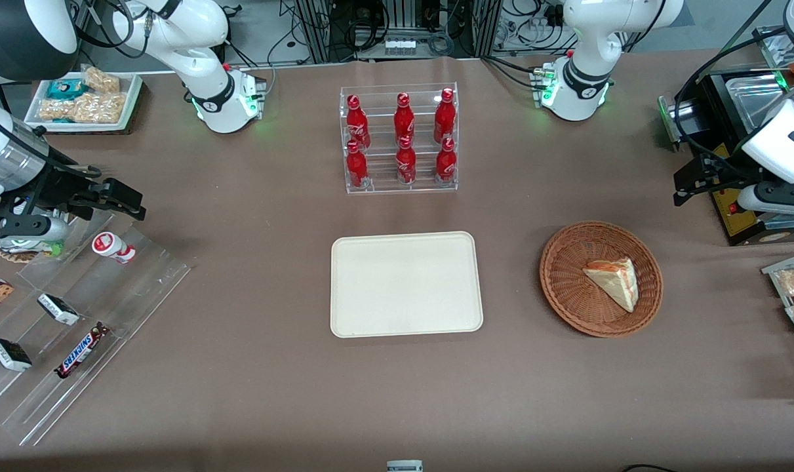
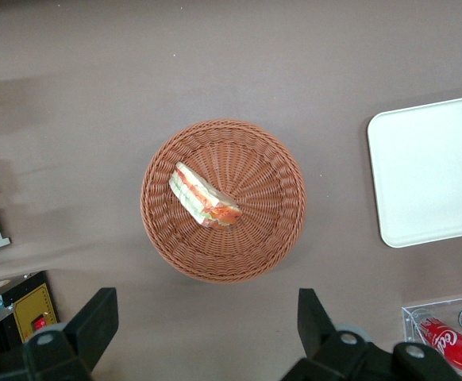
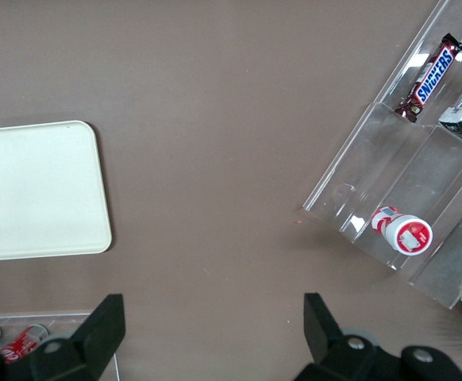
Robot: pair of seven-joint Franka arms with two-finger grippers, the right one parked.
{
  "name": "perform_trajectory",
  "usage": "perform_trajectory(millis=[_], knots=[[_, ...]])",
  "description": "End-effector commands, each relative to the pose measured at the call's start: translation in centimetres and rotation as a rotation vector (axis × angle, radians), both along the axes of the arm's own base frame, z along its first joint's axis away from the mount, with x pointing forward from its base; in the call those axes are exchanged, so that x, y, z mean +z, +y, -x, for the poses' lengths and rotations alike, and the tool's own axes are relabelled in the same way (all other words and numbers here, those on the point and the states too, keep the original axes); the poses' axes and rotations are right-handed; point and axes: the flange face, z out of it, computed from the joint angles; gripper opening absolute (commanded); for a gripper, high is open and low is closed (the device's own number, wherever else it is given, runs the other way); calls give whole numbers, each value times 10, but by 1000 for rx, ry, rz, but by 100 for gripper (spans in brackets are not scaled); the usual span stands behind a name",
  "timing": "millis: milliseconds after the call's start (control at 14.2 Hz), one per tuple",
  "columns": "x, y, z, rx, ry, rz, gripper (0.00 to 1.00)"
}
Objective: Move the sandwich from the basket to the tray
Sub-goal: 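Move the left gripper down over the wrapped sandwich in the wicker basket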
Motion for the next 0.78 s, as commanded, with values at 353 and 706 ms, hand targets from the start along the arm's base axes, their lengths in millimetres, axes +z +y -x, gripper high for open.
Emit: perform_trajectory(millis=[353,706], knots=[[-26,5,7,15,140,-16,100],[-122,9,6,25,178,-24,100]])
